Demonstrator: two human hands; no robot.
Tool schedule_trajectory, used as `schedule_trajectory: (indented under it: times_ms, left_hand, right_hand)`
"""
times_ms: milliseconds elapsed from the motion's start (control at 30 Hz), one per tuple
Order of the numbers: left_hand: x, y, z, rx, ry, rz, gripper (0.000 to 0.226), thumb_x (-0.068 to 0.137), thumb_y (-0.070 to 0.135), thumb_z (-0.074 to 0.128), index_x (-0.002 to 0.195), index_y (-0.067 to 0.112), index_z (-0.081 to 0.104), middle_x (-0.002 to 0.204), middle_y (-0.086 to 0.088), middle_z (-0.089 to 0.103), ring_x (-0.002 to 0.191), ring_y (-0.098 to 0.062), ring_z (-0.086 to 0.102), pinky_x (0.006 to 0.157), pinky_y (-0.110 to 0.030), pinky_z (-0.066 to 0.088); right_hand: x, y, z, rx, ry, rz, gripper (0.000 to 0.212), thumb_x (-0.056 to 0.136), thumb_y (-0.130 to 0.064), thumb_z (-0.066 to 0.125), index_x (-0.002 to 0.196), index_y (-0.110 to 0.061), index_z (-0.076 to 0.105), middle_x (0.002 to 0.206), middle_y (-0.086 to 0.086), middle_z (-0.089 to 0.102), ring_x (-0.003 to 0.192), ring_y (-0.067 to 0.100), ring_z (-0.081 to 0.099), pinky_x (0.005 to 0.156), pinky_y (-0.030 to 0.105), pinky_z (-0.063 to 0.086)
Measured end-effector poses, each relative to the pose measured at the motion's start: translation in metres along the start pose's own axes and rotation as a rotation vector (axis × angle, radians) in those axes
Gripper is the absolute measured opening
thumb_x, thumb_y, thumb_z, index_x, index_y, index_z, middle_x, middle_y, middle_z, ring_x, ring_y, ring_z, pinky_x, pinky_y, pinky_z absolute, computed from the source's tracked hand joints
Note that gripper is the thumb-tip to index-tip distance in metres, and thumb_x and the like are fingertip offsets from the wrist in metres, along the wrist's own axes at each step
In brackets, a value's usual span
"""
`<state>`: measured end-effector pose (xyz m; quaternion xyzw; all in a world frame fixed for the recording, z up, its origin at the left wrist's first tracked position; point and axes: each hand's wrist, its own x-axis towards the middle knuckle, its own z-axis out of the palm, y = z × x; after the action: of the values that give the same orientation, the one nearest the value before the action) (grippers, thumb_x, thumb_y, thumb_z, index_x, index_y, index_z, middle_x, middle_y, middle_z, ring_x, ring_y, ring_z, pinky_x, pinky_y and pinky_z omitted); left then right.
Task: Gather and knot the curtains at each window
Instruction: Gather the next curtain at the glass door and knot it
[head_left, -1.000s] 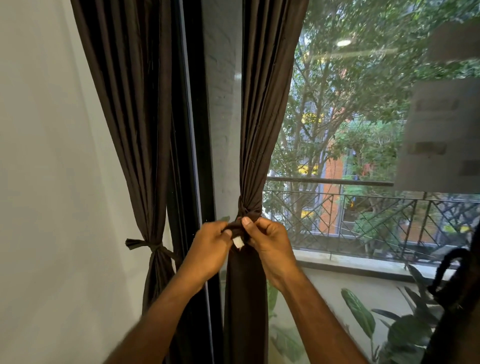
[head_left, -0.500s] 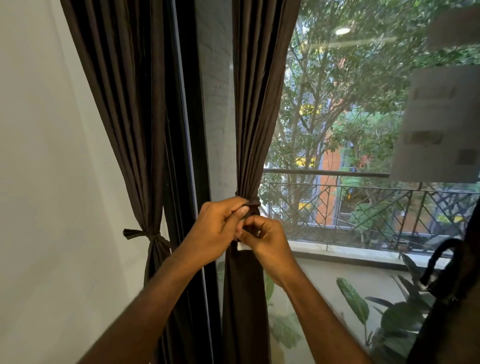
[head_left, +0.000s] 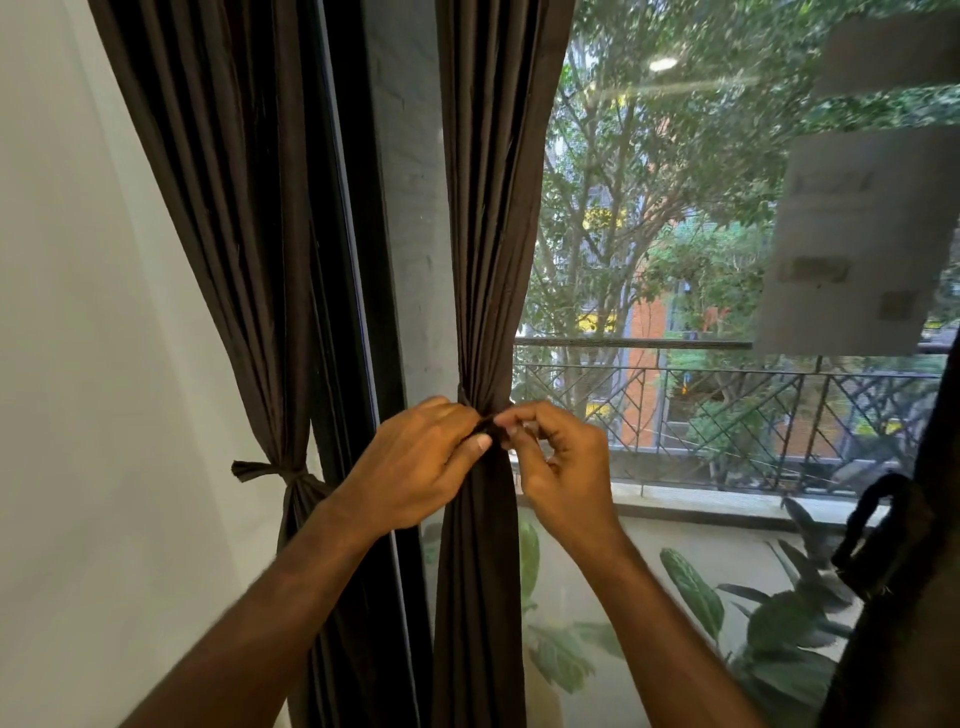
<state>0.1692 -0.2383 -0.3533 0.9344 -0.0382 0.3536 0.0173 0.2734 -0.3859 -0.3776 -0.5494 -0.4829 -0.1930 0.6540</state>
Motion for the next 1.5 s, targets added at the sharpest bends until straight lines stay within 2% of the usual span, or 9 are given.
schedule_trajectory:
  times_ms: [233,333,467,767,967,1133,1233,1400,1500]
  left_hand:
    - [0.005,0.016,0.009,-0.133,0.175,-0.100,0.037,0.101,0.039,0.040,0.082,0.015,0.059,0.068,0.005,0.053,0.063,-0.014,0.050,0.058,-0.043,0.046]
    - [0.006,0.017,0.008,-0.241,0.255,-0.168,0.039,0.101,0.039,0.040,0.077,0.015,0.058,0.061,0.004,0.051,0.054,-0.013,0.050,0.053,-0.043,0.044]
    - [0.007,0.009,0.000,-0.220,0.262,-0.182,0.041,0.100,0.041,0.039,0.070,0.017,0.053,0.056,0.007,0.049,0.049,-0.011,0.048,0.050,-0.036,0.039]
    - [0.006,-0.006,-0.011,-0.025,0.075,-0.013,0.035,0.098,0.048,0.046,0.086,0.018,0.057,0.069,0.009,0.052,0.061,-0.010,0.050,0.060,-0.025,0.038]
    - [-0.001,-0.002,-0.003,-0.145,0.064,-0.012,0.031,0.102,0.042,0.043,0.107,0.015,0.057,0.085,-0.002,0.064,0.074,-0.017,0.061,0.066,-0.041,0.053]
    - [0.010,-0.003,-0.011,-0.123,0.051,-0.079,0.039,0.102,0.041,0.042,0.090,0.013,0.065,0.073,0.001,0.062,0.065,-0.013,0.057,0.061,-0.030,0.045]
    - [0.018,-0.005,-0.018,-0.259,-0.020,-0.238,0.026,0.104,0.032,0.052,0.084,0.020,0.064,0.067,0.005,0.059,0.060,-0.006,0.055,0.059,-0.026,0.038]
    - [0.029,0.000,-0.025,-0.371,-0.094,-0.276,0.029,0.101,0.027,0.059,0.077,0.014,0.067,0.066,-0.004,0.060,0.061,-0.014,0.055,0.061,-0.035,0.043]
    - [0.031,-0.001,-0.028,-0.491,-0.101,-0.312,0.027,0.099,0.025,0.064,0.075,0.013,0.070,0.064,-0.001,0.062,0.058,-0.010,0.055,0.062,-0.036,0.045]
  right_hand:
    - [0.020,-0.015,0.013,-0.093,0.179,-0.023,0.023,0.088,-0.015,0.080,0.094,-0.022,0.060,0.080,-0.017,0.064,0.073,0.005,0.065,0.064,0.016,0.044]
    - [0.014,-0.005,0.013,-0.178,0.055,-0.162,0.003,0.095,-0.011,0.068,0.097,-0.012,0.070,0.090,-0.013,0.067,0.085,0.006,0.063,0.074,0.027,0.050]
    - [0.003,0.007,0.015,-0.253,-0.133,-0.202,0.040,0.085,0.003,0.063,0.123,-0.010,0.067,0.116,-0.005,0.067,0.109,0.012,0.059,0.094,0.040,0.049]
    - [0.017,0.008,0.017,-0.399,-0.244,-0.170,0.014,0.083,-0.004,0.051,0.084,-0.009,0.064,0.091,0.001,0.045,0.088,0.020,0.042,0.077,0.030,0.036]
    - [0.018,0.013,0.015,-0.422,-0.353,-0.142,0.035,0.087,-0.013,0.036,0.080,-0.009,0.071,0.096,-0.002,0.039,0.095,0.024,0.042,0.079,0.031,0.038]
    - [0.012,0.008,0.014,-0.275,-0.060,-0.009,0.015,0.082,0.003,0.065,0.090,-0.010,0.066,0.096,-0.002,0.053,0.085,0.010,0.057,0.071,0.022,0.048]
    - [0.005,0.011,0.009,-0.222,0.121,0.107,0.024,0.084,-0.012,0.081,0.082,-0.015,0.057,0.072,-0.002,0.058,0.063,0.014,0.057,0.058,0.024,0.046]
    - [-0.006,0.006,0.018,0.001,-0.130,0.267,0.049,0.100,-0.045,0.049,0.078,-0.006,0.068,0.067,0.006,0.066,0.063,0.014,0.065,0.062,0.045,0.052]
    - [-0.003,-0.001,0.016,0.070,-0.209,0.295,0.045,0.100,-0.049,0.056,0.084,-0.009,0.070,0.073,0.004,0.070,0.072,0.025,0.069,0.065,0.041,0.052]
